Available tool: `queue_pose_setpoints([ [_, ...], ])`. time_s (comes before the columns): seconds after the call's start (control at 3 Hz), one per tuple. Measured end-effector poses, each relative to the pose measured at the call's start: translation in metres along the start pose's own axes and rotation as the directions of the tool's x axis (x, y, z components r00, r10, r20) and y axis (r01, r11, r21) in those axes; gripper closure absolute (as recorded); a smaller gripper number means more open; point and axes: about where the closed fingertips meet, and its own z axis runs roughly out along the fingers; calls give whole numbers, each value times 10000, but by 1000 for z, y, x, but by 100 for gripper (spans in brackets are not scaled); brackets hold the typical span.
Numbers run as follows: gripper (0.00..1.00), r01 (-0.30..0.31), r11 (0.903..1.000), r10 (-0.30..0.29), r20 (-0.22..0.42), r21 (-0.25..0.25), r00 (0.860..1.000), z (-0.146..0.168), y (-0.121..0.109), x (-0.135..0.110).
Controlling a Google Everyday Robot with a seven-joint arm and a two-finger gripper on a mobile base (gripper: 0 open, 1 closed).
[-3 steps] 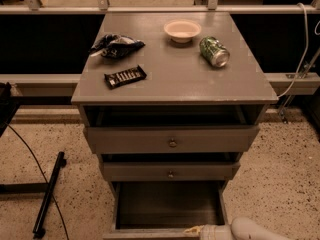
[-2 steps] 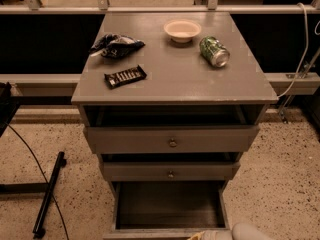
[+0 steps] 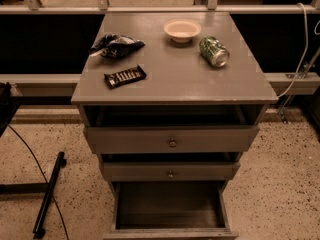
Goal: Close bottom drawer
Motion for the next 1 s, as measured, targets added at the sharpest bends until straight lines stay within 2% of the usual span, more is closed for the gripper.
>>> queue_pose_setpoints([
  [0.33, 100, -182, 9981, 192, -160, 587, 9997, 11, -9, 16],
  [0.67, 100, -267, 9887, 289, -126, 1474, 9995, 16, -34, 23],
  [1.0, 100, -343, 9709, 337, 65, 2371, 9994, 19, -64, 23],
])
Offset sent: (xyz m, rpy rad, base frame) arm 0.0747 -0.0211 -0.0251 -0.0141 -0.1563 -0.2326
